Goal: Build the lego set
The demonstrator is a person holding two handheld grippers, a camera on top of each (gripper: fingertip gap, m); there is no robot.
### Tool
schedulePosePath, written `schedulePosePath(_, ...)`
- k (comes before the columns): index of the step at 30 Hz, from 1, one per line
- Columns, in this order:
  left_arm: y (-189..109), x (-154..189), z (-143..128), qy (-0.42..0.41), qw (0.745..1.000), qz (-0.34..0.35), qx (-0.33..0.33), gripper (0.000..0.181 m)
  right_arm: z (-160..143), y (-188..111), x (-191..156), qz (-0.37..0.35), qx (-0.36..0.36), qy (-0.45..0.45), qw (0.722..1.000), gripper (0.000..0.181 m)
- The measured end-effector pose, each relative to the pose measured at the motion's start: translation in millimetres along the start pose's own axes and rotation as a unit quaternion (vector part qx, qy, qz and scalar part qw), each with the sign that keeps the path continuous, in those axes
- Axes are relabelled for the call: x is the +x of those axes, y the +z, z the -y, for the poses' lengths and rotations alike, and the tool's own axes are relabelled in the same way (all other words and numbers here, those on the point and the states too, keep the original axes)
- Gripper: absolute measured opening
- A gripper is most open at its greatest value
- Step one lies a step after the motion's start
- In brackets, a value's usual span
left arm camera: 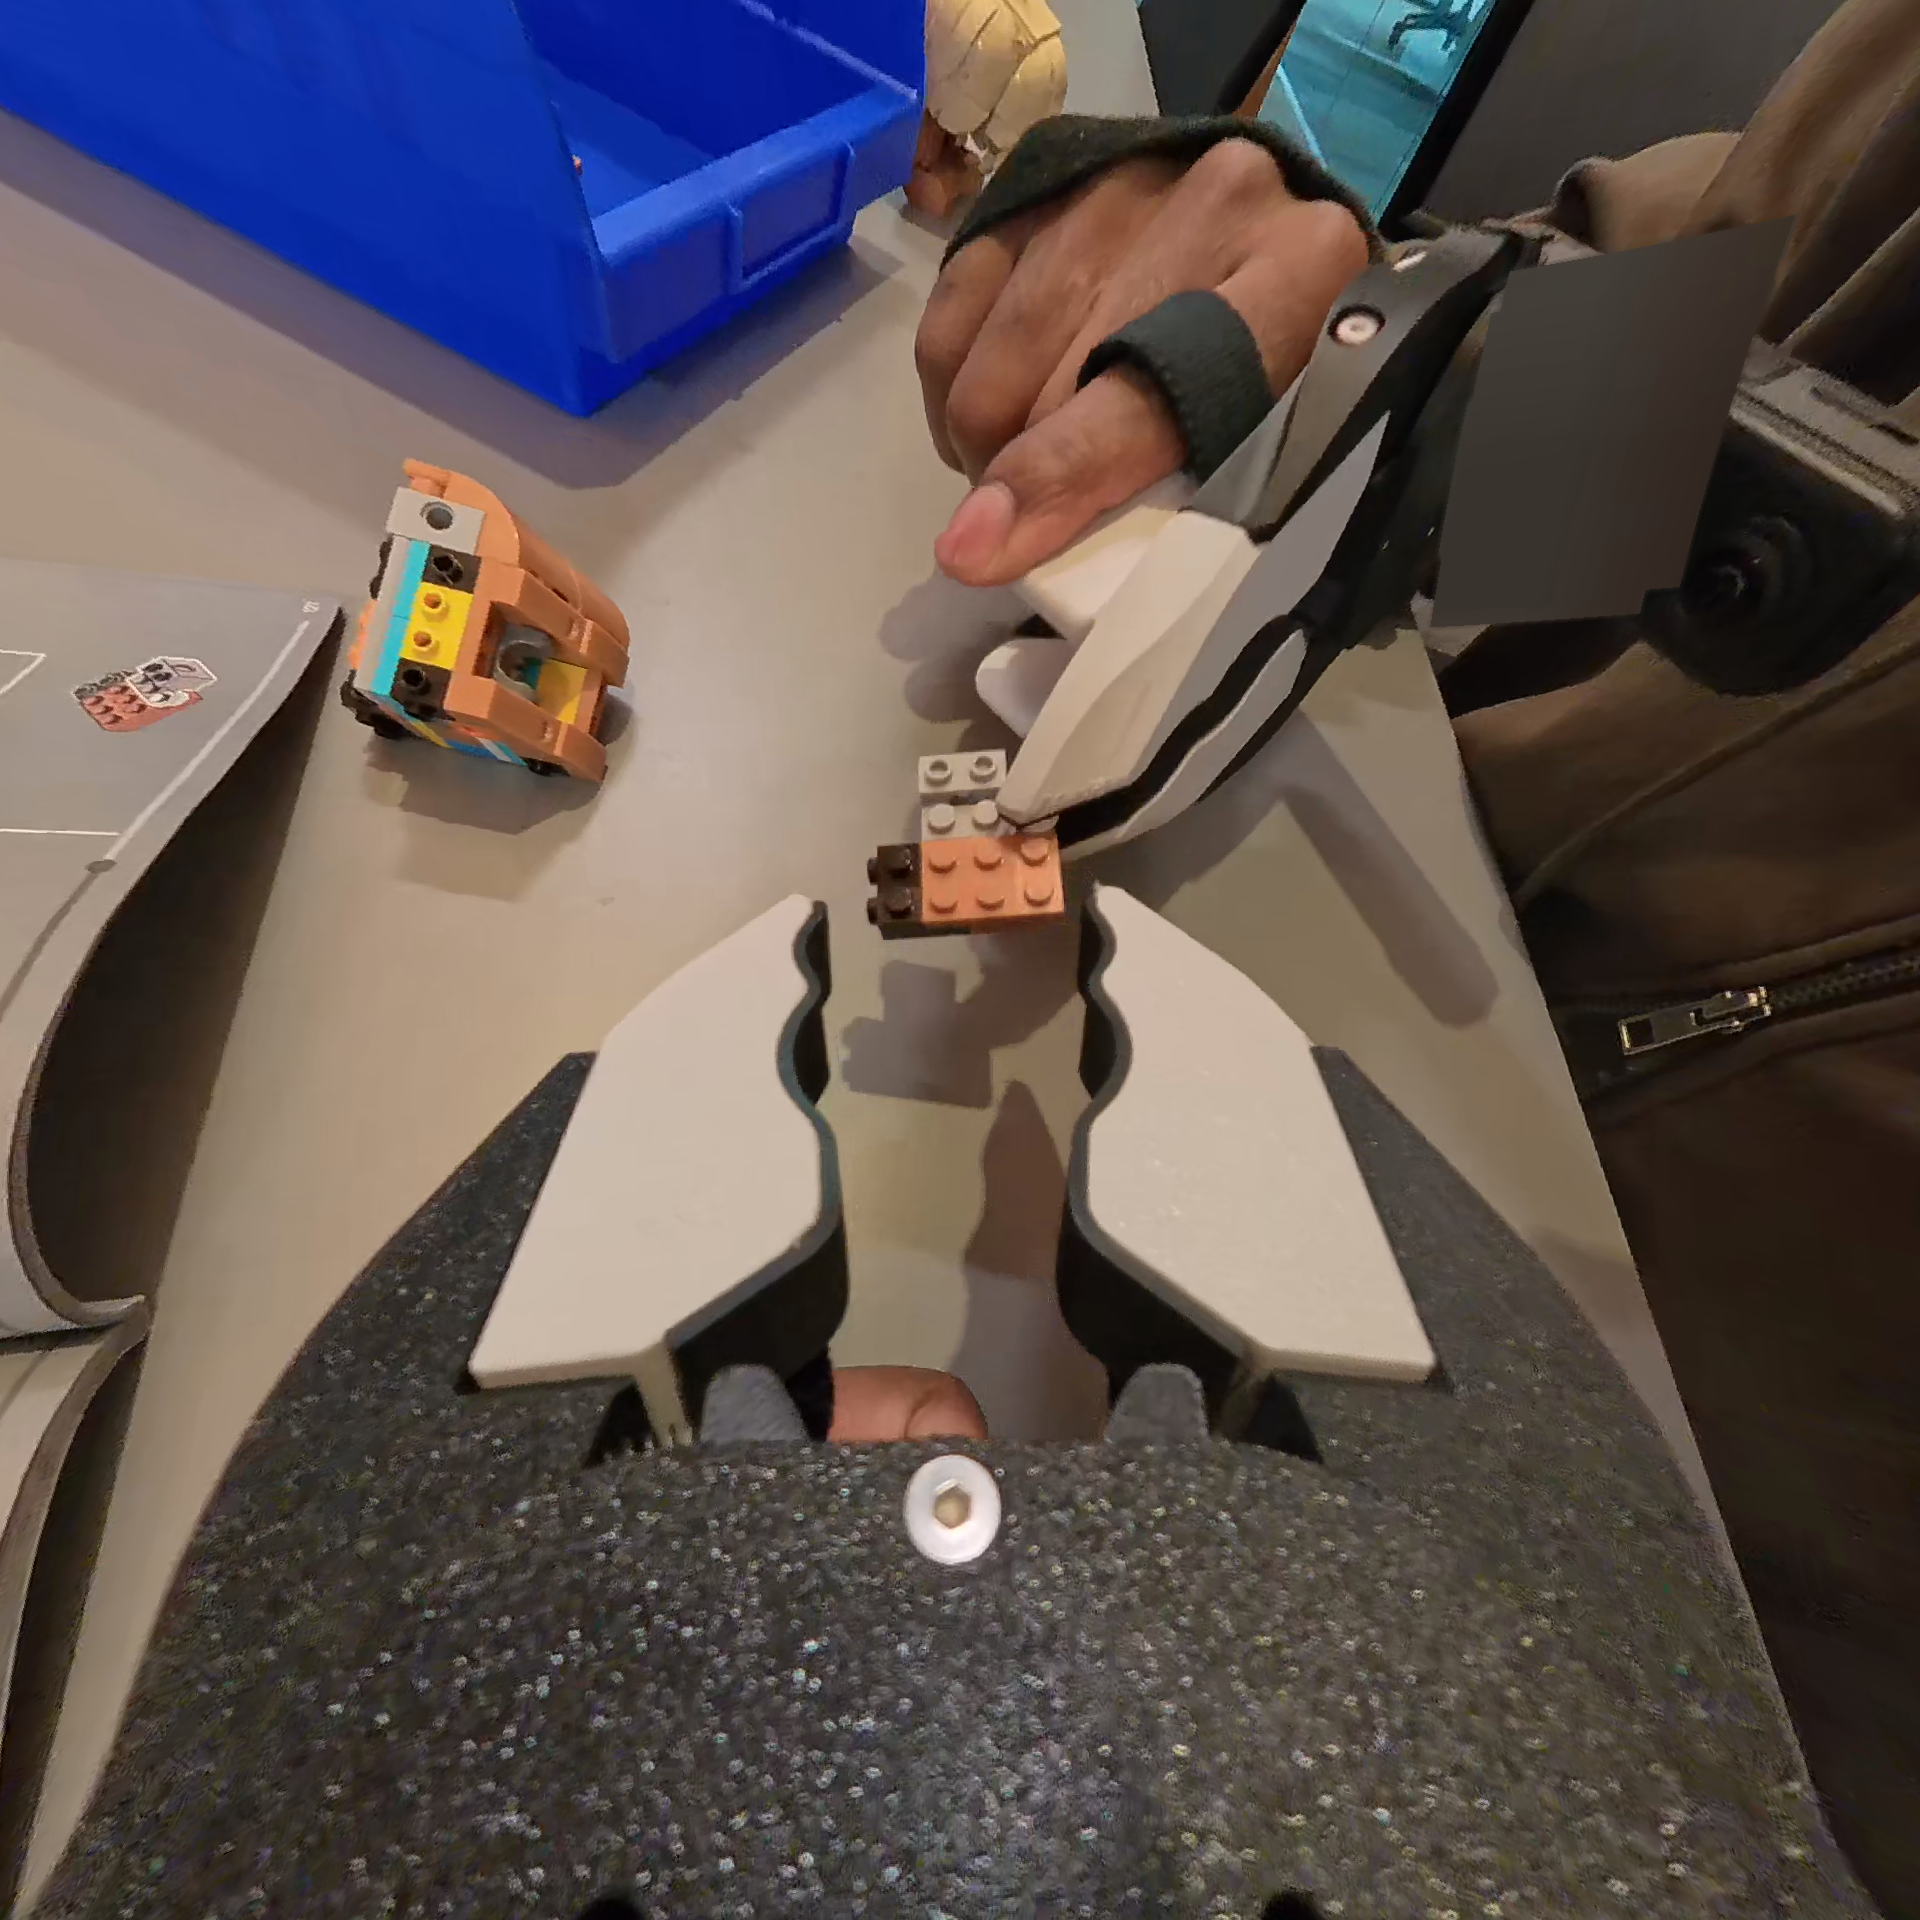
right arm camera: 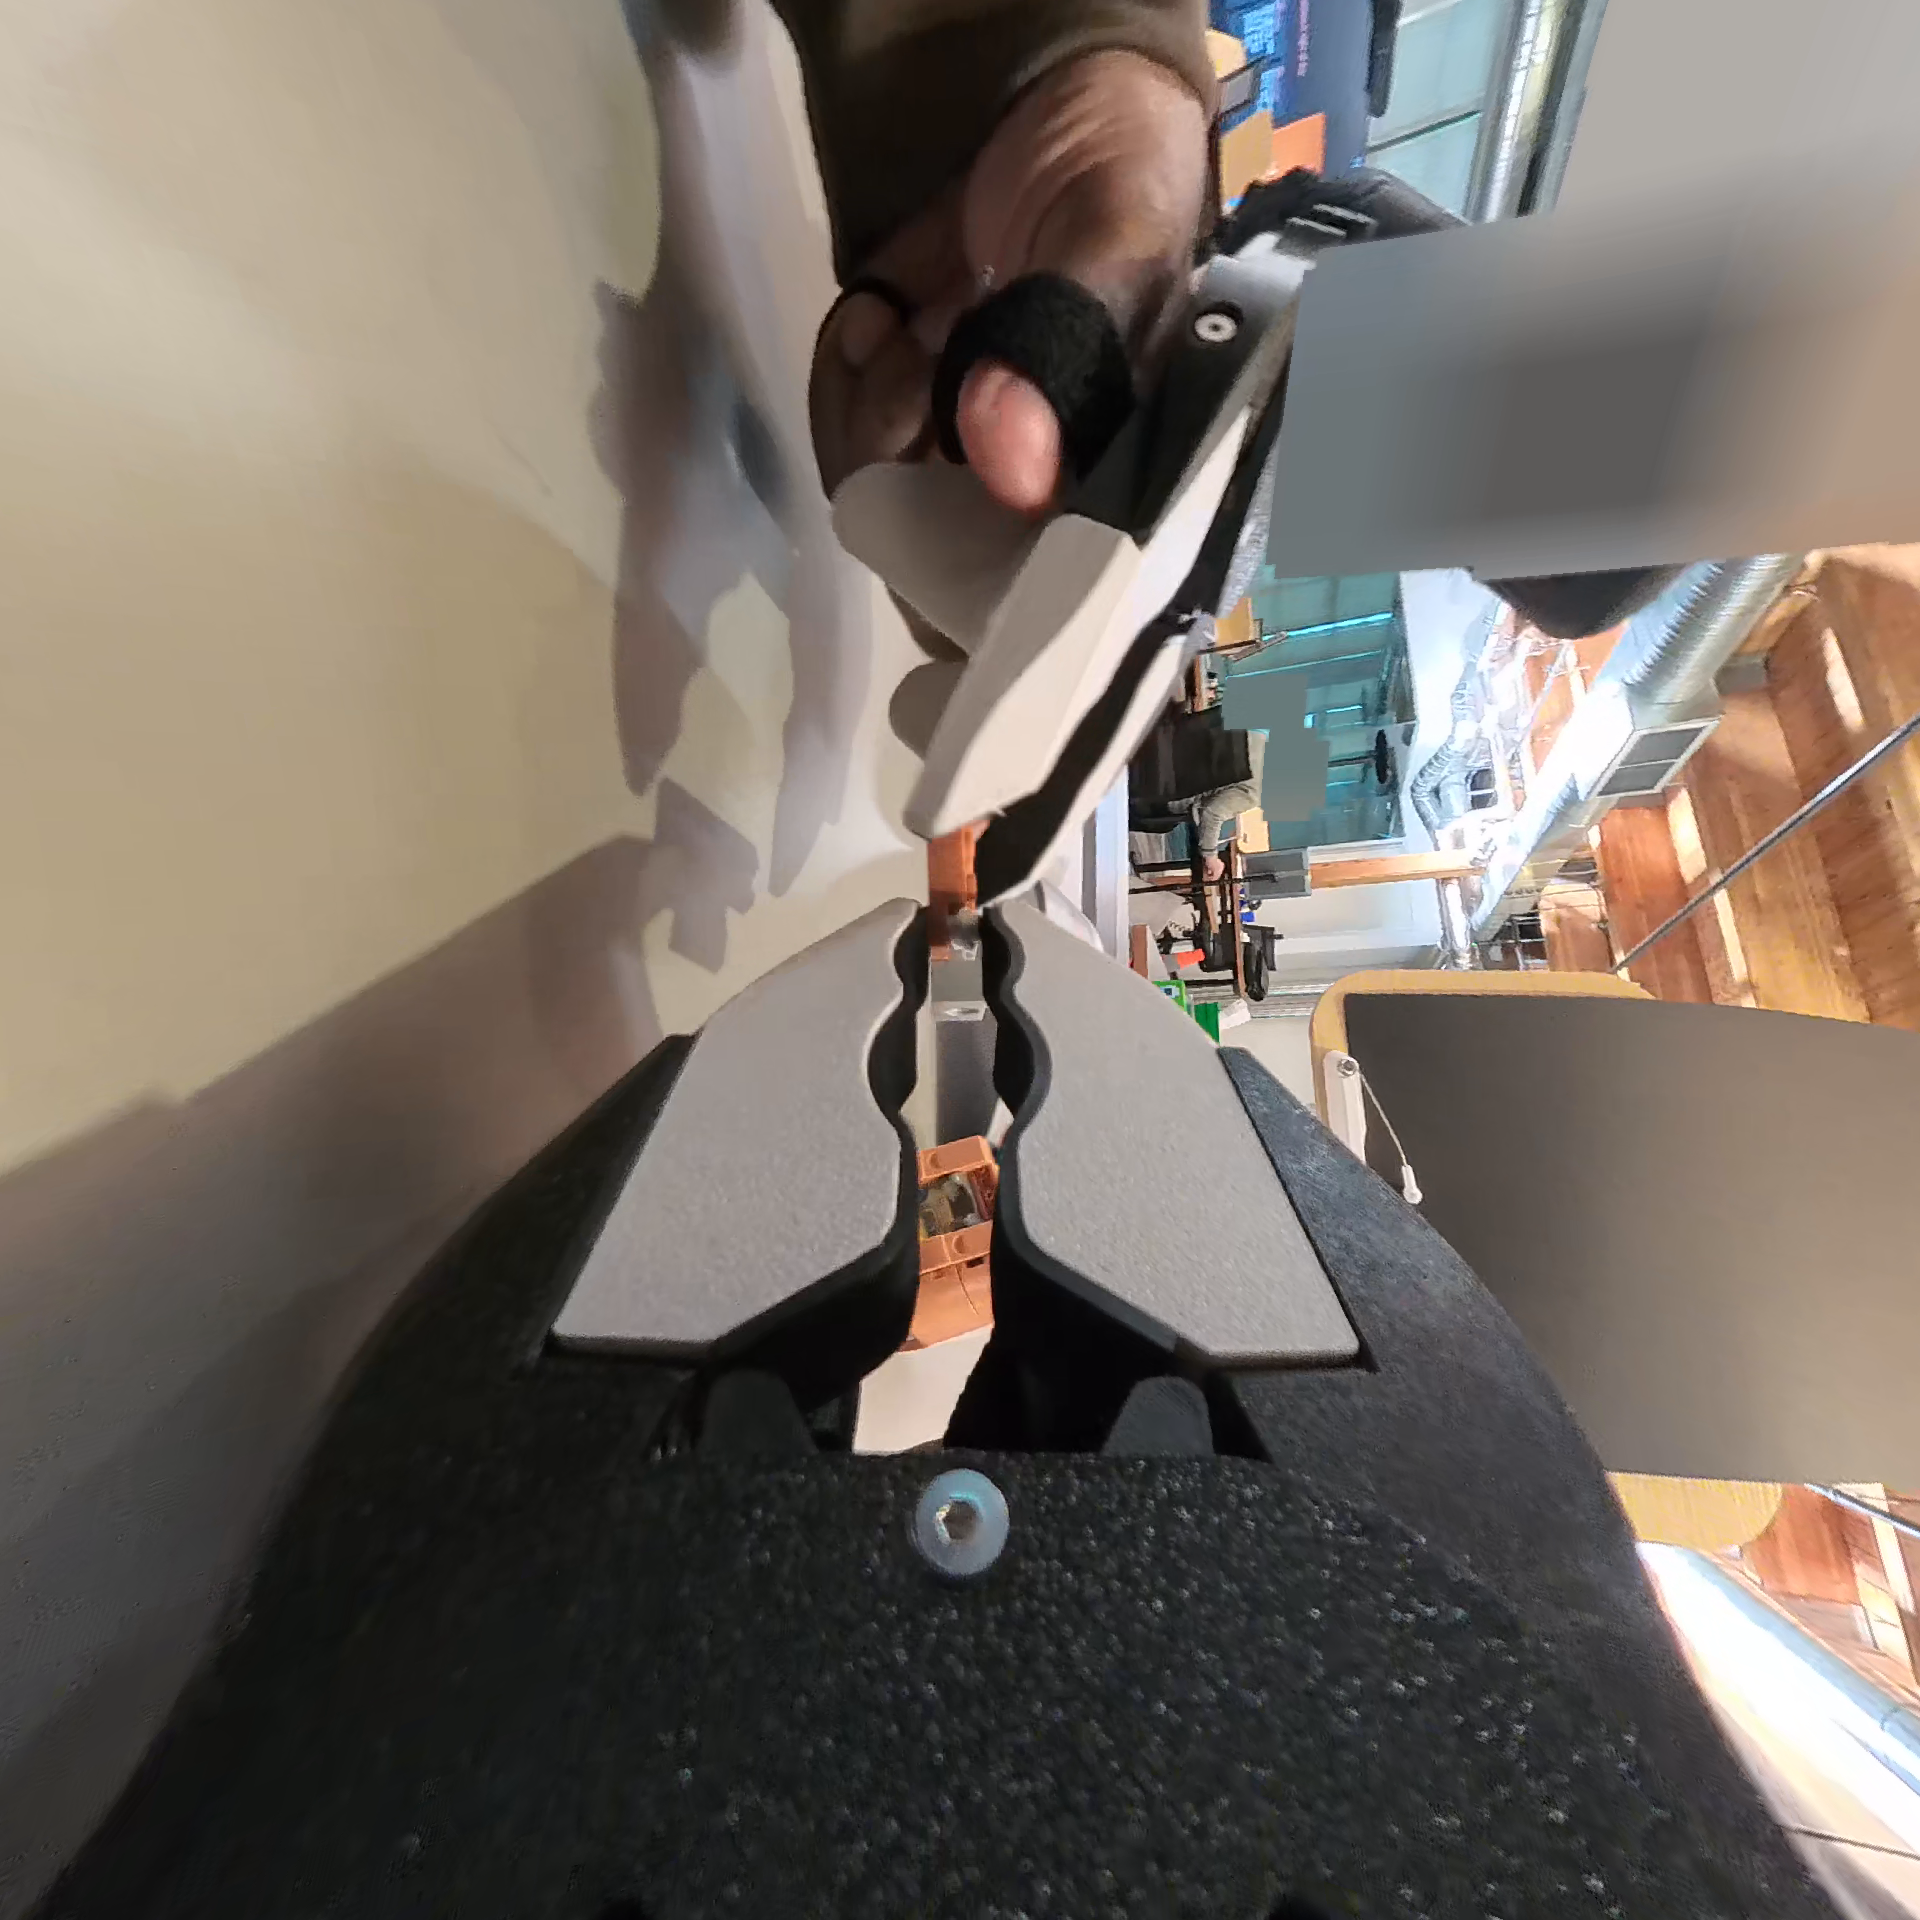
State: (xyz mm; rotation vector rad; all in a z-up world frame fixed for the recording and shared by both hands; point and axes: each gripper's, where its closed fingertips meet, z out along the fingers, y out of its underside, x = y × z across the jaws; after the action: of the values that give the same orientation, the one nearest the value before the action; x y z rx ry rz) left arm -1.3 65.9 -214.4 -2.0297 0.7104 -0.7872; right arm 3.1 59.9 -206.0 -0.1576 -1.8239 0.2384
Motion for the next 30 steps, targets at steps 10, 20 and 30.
schedulePosePath(10,10,7,3,-0.019,0.999,-0.028,0.024,0.043,5,-3,6,-0.016,0.013,0.005,1.000,0.009)
schedulePosePath(20,11,10,8,0.014,0.998,-0.026,0.050,0.039,6,-6,9,-0.025,0.020,-0.009,0.999,0.010)
schedulePosePath(30,10,10,7,0.019,0.998,-0.022,0.047,0.039,6,-6,9,-0.022,0.010,-0.016,1.000,0.010)
